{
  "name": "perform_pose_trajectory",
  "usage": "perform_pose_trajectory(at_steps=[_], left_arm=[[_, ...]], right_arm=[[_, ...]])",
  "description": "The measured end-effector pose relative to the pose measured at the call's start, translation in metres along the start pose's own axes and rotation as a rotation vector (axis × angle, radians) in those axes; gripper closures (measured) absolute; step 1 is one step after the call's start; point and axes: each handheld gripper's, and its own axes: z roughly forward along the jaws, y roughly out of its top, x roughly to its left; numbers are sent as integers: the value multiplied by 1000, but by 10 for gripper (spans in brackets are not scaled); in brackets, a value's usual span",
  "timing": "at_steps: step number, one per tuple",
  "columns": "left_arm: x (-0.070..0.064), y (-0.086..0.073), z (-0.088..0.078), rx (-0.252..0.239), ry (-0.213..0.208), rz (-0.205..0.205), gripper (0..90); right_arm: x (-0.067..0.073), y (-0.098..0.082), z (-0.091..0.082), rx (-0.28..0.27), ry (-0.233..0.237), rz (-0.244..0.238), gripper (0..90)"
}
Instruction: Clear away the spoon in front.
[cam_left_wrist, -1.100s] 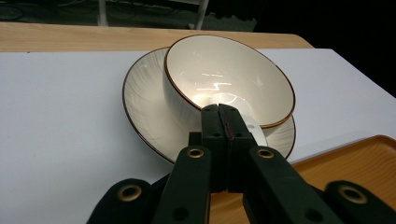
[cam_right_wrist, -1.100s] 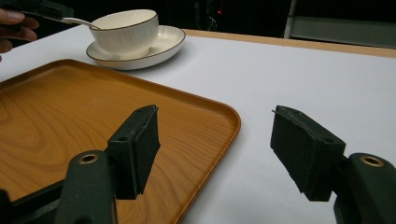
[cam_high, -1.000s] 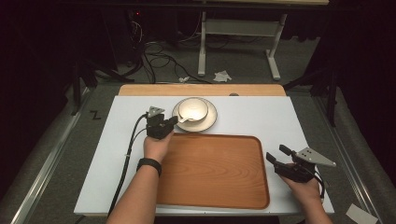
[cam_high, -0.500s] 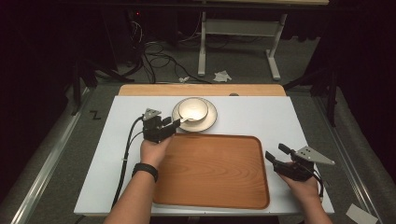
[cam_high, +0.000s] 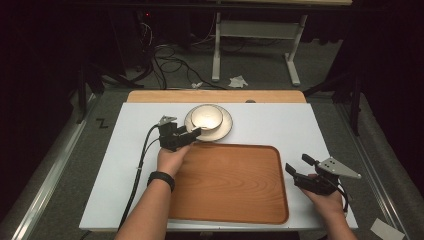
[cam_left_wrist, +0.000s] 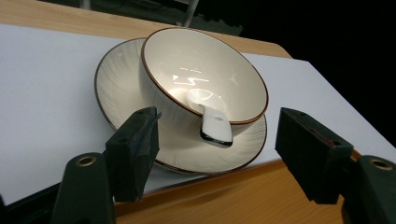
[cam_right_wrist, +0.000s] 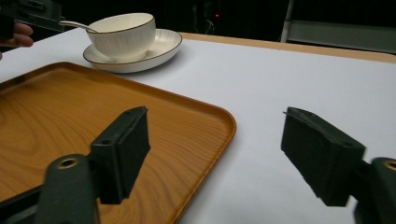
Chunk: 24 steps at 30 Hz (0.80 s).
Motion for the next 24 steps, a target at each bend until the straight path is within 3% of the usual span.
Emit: perform_pose_trajectory(at_steps=[7,12,19,24], left_arm=[[1,-2,10,18,-21,-39,315],[3,-2,21,18,-39,-82,357],[5,1,31,12,-51,-119,522],[7,0,35,35,-47,-140,628]], right_arm=[[1,0,-4,-7,5,-7,13],[0,0,-5,-9,-10,-6,11],[-1,-1,-5,2,-37,-2,14],[-1,-1,-6,0,-60,-2,19]])
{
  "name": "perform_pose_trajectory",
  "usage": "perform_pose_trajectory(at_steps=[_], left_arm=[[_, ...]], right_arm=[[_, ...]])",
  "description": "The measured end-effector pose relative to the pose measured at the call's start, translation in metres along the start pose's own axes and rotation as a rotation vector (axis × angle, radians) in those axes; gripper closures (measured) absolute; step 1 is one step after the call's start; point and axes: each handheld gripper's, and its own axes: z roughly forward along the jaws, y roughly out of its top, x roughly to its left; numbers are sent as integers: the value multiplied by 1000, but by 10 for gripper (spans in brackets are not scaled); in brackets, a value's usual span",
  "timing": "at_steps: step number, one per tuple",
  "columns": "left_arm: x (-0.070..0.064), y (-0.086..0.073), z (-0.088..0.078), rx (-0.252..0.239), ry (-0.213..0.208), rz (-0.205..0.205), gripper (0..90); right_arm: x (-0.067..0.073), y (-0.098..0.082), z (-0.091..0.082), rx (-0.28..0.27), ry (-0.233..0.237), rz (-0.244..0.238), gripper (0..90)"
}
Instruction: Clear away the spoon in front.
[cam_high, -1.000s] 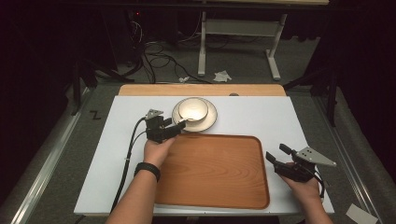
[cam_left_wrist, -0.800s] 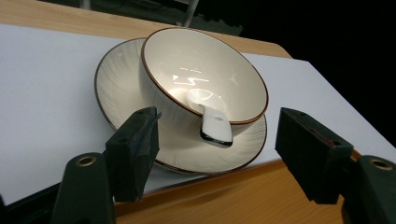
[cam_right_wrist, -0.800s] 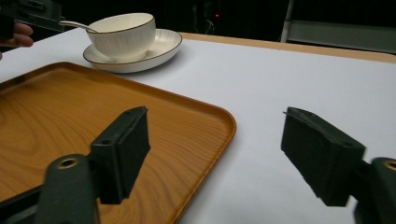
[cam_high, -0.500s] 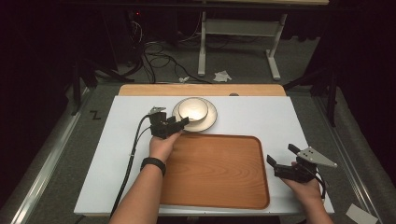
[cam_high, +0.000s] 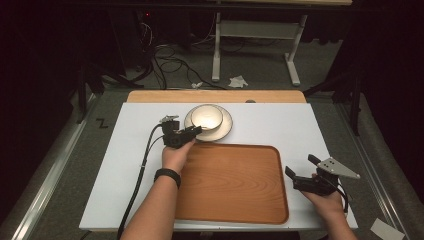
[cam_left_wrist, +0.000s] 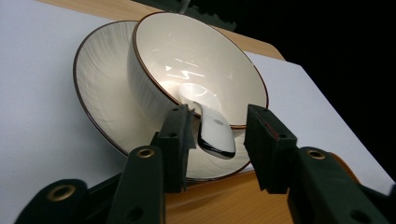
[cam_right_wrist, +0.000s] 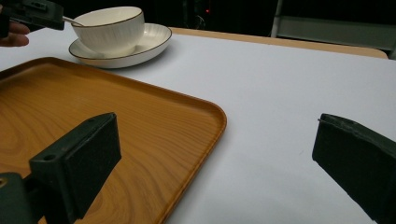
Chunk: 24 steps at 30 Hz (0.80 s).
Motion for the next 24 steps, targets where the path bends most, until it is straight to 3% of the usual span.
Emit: perform_pose_trajectory(at_steps=[5,10,24], left_arm=[[1,-1,3,12,-8,-13,732],[2,-3,5,23,-36,-32,740],[-1,-3,6,17,-22,-45,754]], right_arm=[[0,-1,2,11,2,1,26],[0,-1,2,13,4,-3,29],[0,-1,1,3,3,-2,42]])
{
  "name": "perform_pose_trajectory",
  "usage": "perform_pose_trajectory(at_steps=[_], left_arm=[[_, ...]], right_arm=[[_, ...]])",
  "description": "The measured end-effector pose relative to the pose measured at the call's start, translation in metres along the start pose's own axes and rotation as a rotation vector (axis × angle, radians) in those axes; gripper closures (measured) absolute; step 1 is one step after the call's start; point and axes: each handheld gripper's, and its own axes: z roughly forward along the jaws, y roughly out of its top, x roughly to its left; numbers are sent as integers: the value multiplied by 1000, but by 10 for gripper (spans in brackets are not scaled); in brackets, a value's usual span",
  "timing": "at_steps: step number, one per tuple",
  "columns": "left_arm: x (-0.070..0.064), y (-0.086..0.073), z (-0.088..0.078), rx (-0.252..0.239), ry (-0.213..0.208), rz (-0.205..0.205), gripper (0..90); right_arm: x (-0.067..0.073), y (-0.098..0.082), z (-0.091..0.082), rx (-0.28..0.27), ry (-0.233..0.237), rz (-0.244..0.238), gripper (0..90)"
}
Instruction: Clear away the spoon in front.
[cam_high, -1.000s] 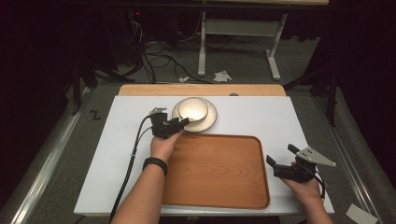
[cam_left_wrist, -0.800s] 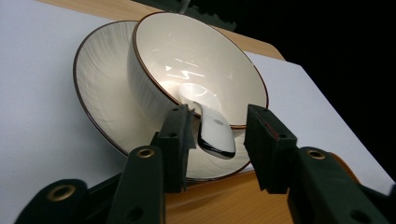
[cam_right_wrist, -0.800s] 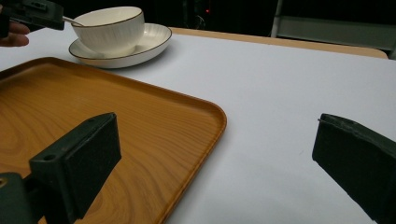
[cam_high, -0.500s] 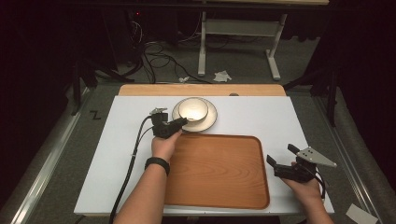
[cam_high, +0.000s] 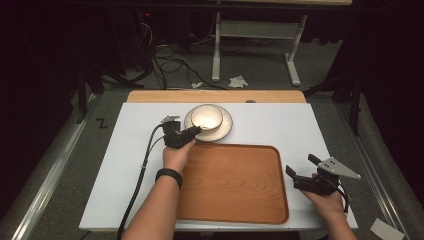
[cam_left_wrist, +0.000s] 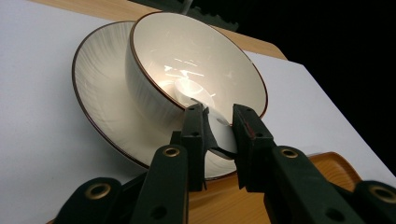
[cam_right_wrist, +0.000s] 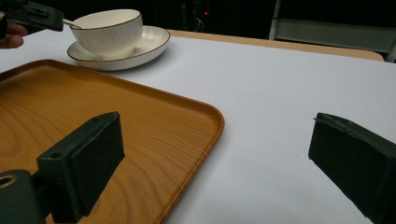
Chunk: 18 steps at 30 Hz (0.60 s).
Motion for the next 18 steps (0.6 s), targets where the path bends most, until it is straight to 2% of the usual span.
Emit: perform_pose_trajectory(at_steps=[4,6,18], left_arm=[[-1,-1,1,-1,-7,-7,756],[0,-1,0,1,-5,6,758],[-2,-1,0,-4,-1,17,765]], right_arm=[[0,0,0,0,-2,2,45],[0,0,0,-1,-3,2,46],[-1,0,0,-5,-3,0,52]])
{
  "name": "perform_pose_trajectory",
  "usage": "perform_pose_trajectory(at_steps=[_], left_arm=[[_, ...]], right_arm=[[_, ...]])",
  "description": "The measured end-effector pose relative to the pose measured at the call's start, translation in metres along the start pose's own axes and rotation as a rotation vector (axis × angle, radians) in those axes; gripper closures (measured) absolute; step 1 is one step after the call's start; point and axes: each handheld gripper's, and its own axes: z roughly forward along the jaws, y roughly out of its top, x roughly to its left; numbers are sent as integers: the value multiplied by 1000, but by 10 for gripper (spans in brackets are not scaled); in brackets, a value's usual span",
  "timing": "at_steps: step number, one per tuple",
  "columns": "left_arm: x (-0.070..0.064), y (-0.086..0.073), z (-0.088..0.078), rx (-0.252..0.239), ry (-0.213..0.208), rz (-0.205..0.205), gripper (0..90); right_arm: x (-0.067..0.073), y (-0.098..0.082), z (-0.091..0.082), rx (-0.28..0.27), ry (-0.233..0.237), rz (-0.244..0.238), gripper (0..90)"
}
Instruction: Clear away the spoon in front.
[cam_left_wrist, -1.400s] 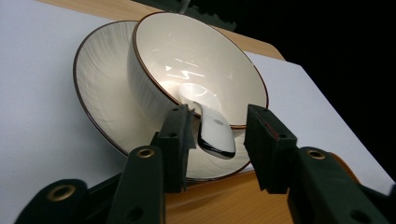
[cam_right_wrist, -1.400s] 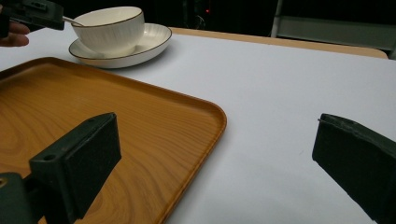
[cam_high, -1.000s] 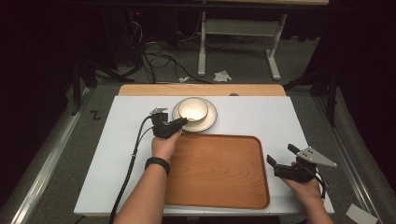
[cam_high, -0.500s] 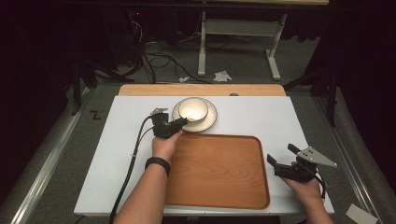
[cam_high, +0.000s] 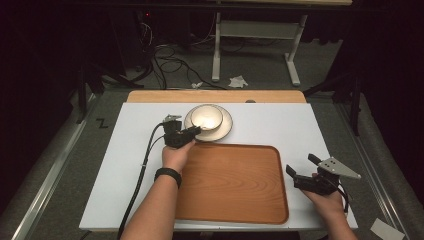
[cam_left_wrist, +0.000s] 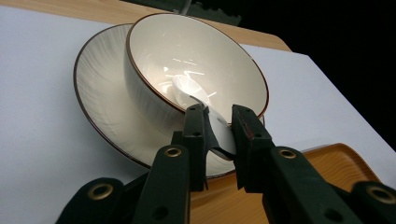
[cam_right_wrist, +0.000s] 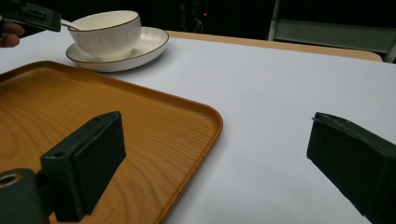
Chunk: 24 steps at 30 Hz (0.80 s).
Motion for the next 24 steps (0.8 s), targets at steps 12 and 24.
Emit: perform_pose_trajectory(at_steps=[12,24], left_arm=[[-3,2,0,19,14,45,851],[-8,4,1,45,47,104,851]], right_arm=[[0,0,0,-2,-5,3,55],[-1,0,0,-5,-5,3,59]])
